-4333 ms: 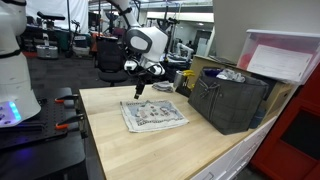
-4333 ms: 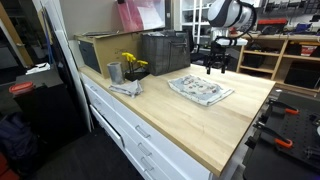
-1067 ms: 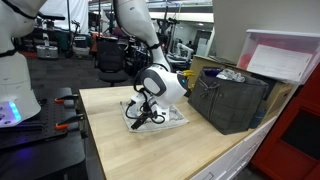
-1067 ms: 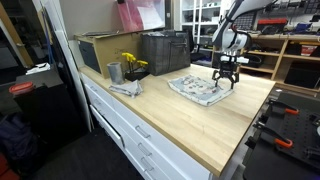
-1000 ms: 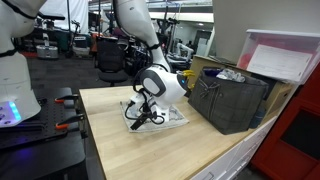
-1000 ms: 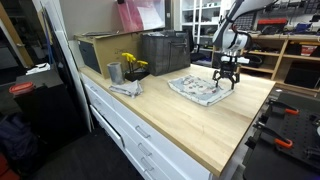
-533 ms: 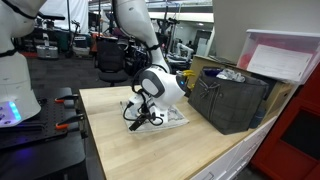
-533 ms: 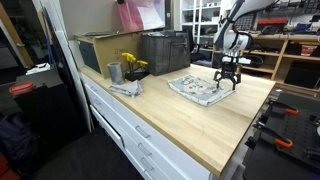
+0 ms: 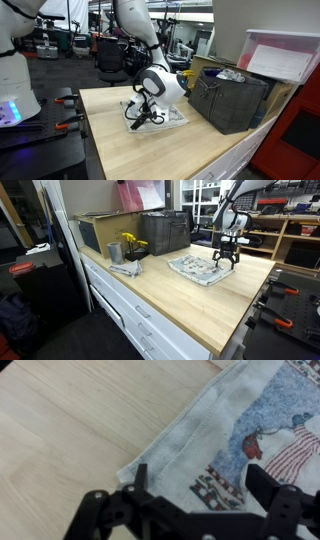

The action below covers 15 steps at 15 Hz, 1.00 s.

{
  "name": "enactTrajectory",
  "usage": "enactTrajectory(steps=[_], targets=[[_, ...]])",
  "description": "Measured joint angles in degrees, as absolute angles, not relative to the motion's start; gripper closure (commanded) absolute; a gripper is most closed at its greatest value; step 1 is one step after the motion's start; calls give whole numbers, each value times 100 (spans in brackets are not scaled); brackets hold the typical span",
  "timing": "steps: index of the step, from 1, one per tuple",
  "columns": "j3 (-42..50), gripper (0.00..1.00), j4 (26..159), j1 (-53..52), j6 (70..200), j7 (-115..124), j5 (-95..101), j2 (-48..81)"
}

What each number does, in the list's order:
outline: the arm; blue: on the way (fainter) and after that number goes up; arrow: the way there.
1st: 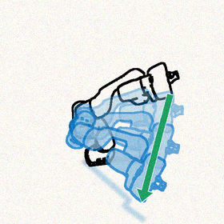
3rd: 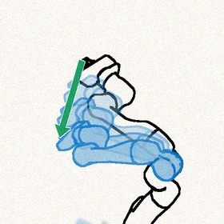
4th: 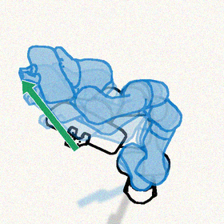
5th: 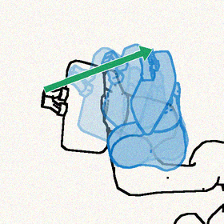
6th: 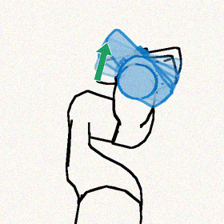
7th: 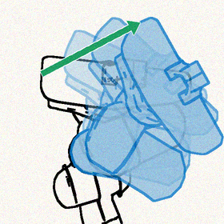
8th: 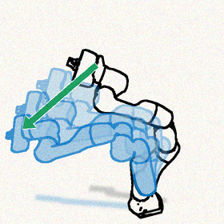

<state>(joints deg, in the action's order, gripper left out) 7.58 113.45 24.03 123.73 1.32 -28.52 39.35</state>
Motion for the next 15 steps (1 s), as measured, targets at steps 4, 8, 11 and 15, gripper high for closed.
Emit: enactTrajectory(steps=[4,8,11,15], targets=[[758,0,11347,2408,12375,132,-2853,3939],[758,4,11345,2406,12383,132,-2853,3953],[758,29,11338,2395,12413,132,-2853,3992],[761,61,11300,2399,12423,132,-2851,4006]])
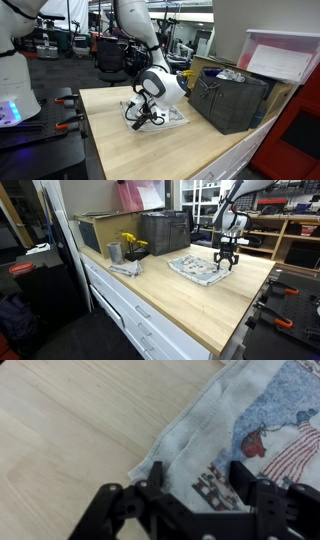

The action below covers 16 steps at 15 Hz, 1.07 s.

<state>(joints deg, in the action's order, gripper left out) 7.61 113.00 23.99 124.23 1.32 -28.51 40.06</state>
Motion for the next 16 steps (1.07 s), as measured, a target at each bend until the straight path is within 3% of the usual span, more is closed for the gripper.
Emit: enactTrajectory(steps=[2,3,5,10,16], targets=[[761,61,11279,2399,12423,132,-2851,4006],[761,34,11271,2398,12423,132,-2851,4006],[760,32,11249,2398,12423,132,-2851,4004],[758,0,11235,2400,12447,128,-2852,3982],[730,0,11247,2533,12453,-36,-3356,3995]])
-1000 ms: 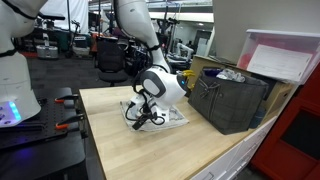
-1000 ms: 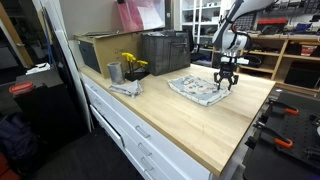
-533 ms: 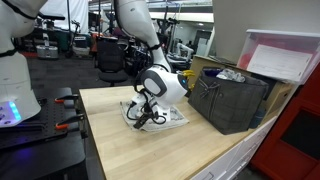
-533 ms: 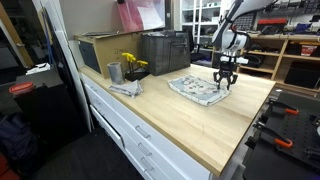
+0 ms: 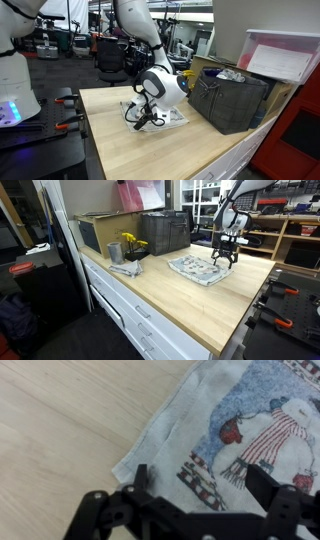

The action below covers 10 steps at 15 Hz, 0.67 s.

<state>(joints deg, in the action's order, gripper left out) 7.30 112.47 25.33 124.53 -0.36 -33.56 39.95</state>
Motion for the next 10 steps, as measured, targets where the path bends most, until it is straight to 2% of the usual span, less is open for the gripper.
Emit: enactTrajectory(steps=[10], targets=[[654,0,11224,2761,12314,-879,-4739,3980]])
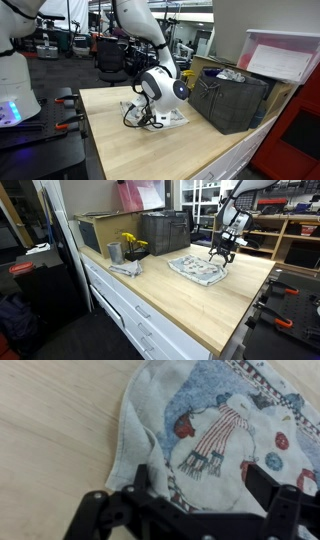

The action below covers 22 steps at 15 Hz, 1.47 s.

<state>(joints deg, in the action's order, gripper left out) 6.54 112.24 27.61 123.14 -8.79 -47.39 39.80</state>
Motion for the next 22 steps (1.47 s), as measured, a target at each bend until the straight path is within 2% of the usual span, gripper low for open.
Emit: enactTrajectory(steps=[13,22], targets=[[690,0,11232,2425,12233,-1224,-5019,3623],[1125,0,12089,2532,12238,-1231,-5080,3482]])
